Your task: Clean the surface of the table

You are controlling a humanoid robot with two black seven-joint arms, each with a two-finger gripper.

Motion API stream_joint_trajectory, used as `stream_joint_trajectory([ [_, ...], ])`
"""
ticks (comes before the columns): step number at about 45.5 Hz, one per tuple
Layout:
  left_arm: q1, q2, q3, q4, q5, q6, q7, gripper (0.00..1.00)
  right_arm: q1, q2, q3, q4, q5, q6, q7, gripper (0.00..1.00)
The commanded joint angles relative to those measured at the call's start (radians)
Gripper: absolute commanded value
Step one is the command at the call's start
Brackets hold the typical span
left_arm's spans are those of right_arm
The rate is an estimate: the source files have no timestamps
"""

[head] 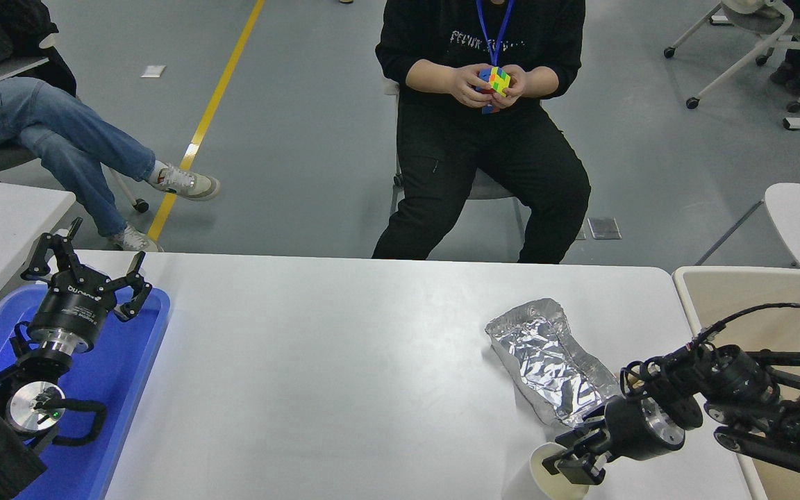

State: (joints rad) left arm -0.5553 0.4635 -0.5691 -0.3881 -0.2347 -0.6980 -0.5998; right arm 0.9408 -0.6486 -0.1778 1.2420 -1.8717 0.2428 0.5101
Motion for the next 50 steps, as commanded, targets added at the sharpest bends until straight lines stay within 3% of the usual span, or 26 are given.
stream_joint_trajectory([
  [1,0.0,0.0,0.0,0.0,0.0,0.0,0.0,1.0,-0.002,-0.002,-0.002,-0.009,-0.004,-0.002,0.042,0.0],
  [18,0.0,0.0,0.0,0.0,0.0,0.0,0.0,1.0,0.018,-0.008,0.009,-0.009,0.009,-0.003,0.077,0.0],
  [27,0.0,0.0,0.0,0.0,0.0,0.0,0.0,1.0,0.042,-0.02,0.099,-0.001,0.052,-0.005,0.145,0.0],
  [33,0.0,0.0,0.0,0.0,0.0,0.0,0.0,1.0,0.075,-0.028,0.162,0.001,0.153,-0.005,0.225,0.0],
  [50,0.0,0.0,0.0,0.0,0.0,0.0,0.0,1.0,0.161,-0.034,0.199,-0.006,0.509,-0.007,0.229,0.0],
])
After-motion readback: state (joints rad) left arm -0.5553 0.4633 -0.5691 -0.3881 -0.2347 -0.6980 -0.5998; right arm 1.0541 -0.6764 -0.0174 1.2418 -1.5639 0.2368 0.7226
